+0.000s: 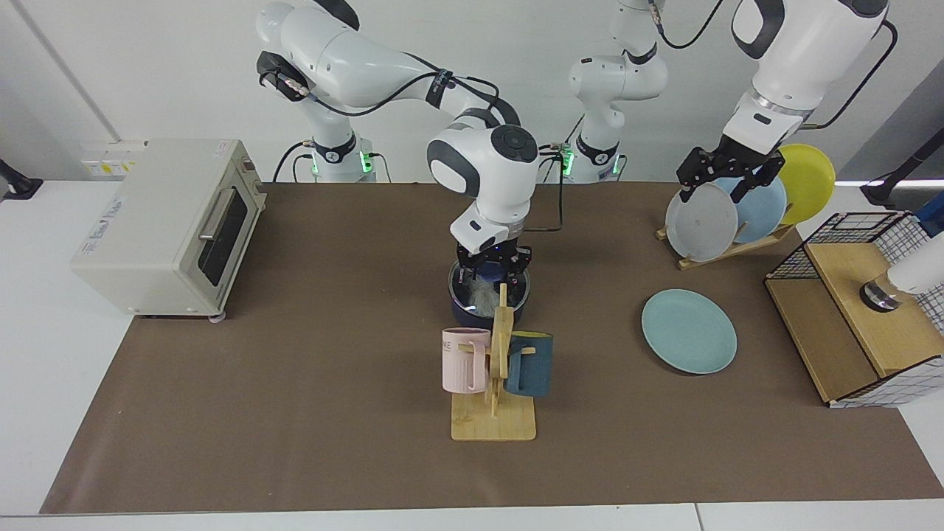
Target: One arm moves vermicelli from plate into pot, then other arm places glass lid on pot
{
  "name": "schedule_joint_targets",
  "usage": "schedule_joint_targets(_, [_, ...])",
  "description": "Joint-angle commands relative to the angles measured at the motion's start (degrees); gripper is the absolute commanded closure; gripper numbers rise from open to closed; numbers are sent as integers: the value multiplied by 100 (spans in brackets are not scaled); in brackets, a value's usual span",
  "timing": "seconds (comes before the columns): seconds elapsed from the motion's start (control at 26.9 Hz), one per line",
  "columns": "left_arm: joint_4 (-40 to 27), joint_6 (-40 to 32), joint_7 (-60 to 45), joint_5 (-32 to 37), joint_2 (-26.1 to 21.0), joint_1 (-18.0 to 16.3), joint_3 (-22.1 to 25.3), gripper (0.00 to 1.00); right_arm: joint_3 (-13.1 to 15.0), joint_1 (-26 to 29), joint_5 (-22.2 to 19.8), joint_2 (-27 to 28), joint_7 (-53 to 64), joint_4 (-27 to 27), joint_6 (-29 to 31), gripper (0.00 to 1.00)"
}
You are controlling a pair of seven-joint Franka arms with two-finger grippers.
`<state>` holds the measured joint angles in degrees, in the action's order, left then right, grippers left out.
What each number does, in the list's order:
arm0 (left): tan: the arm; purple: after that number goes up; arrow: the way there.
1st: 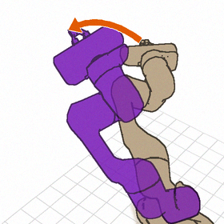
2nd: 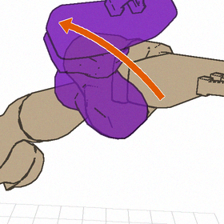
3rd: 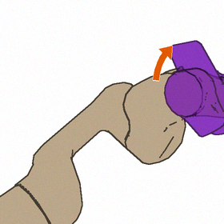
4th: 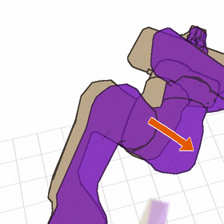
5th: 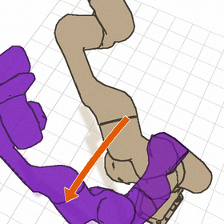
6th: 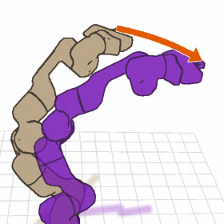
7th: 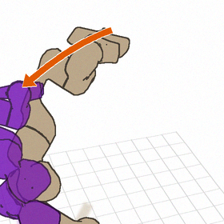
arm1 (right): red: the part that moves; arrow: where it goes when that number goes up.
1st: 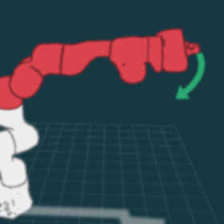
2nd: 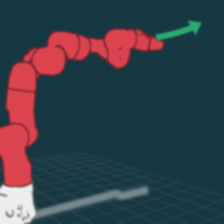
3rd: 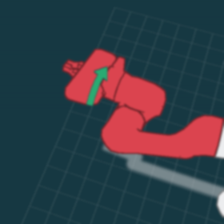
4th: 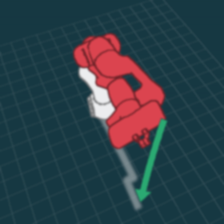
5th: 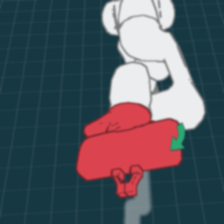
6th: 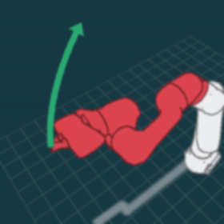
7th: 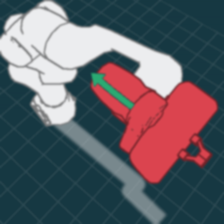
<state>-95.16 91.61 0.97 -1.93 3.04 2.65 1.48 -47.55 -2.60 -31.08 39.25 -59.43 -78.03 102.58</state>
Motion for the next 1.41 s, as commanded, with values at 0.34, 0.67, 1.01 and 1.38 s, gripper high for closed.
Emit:
schedule_joint_targets(0.34, [-99, -12, -9, 87, 135, -124, 19, 0, -114, 137, -136, 12, -87, -46, 131, 44])
schedule_joint_targets(0.67, [-82, -144, -9, 113, 135, -361, 19, 0, -114, 137, -206, 12, -42, -28, 131, 1])
schedule_joint_targets(1.01, [-82, -179, -9, 166, 144, -344, -25, 0, -237, 172, -154, -330, -33, 51, -106, 1])
schedule_joint_targets(1.38, [-82, -135, 26, 166, 144, -370, 19, 0, 289, 304, 873, -1621, 1108, 183, -985, 1])
